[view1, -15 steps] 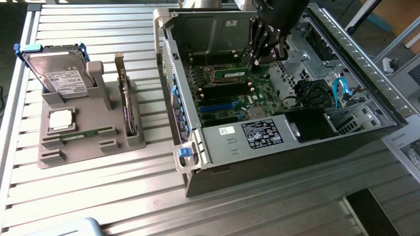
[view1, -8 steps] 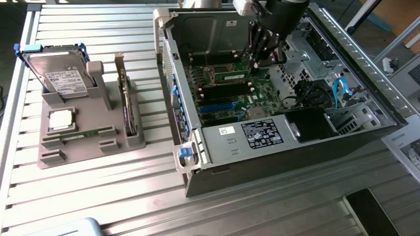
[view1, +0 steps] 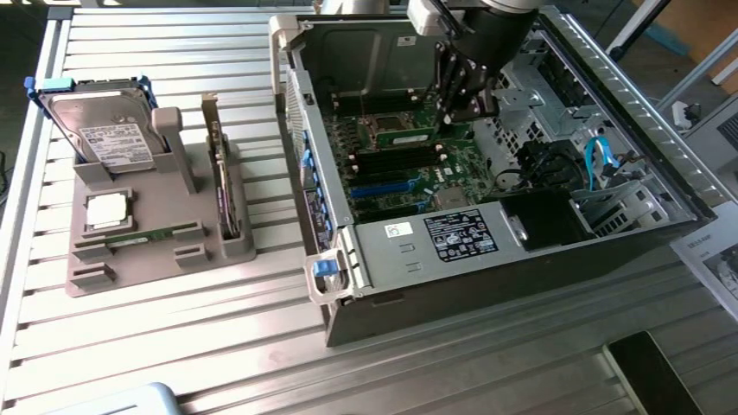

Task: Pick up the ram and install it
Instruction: 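Insert the ram into the slot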

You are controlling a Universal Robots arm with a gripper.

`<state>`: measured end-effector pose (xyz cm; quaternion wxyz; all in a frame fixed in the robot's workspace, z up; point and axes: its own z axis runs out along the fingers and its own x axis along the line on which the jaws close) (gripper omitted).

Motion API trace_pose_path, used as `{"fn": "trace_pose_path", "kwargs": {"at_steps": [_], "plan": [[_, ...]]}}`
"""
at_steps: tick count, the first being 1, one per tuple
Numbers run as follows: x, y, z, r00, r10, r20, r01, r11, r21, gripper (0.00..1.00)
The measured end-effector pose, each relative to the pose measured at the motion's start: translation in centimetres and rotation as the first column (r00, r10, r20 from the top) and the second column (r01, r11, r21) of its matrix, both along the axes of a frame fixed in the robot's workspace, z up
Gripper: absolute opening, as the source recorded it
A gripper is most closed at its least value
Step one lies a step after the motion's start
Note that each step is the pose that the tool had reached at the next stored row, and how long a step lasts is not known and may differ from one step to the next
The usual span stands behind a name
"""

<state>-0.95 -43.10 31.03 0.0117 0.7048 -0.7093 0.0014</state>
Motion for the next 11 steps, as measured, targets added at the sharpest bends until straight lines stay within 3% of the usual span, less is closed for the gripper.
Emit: {"fn": "trace_pose_path", "kwargs": {"at_steps": [5,11], "plan": [[0.00,0.02,-0.06,1.0000,0.000,0.0001,0.000,1.0000,0.0003,0.12],[0.00,0.77,-0.60,1.0000,0.000,0.0001,0.000,1.0000,0.0002,0.12]]}}
